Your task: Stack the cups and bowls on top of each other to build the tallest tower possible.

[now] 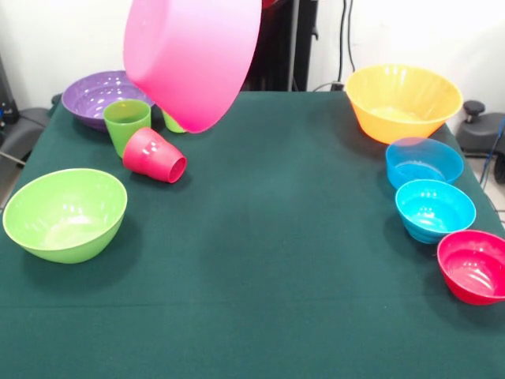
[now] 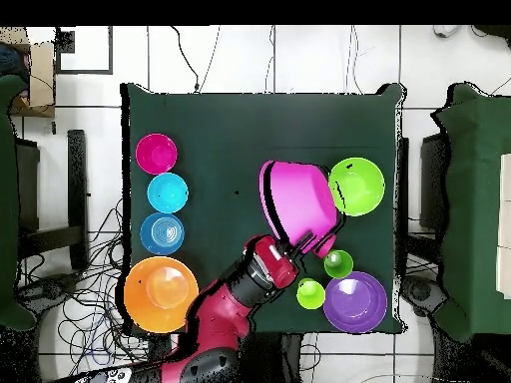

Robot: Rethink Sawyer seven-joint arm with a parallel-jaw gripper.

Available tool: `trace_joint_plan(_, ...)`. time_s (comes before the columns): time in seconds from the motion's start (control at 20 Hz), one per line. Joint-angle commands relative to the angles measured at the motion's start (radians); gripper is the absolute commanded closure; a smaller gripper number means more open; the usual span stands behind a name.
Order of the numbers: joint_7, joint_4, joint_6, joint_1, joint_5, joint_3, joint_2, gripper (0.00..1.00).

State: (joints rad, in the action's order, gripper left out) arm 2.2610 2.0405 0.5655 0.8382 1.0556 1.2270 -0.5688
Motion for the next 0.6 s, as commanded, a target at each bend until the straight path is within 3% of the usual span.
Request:
trace_joint_plan(0.05,0.174,-0.039,0.055,-0.007,0.022,-0.173,-0.017,1.0)
trace_joint_plan(0.6,0.182,-0.036,0.074,-0.01,0.025,-0.19,-0.007,1.0)
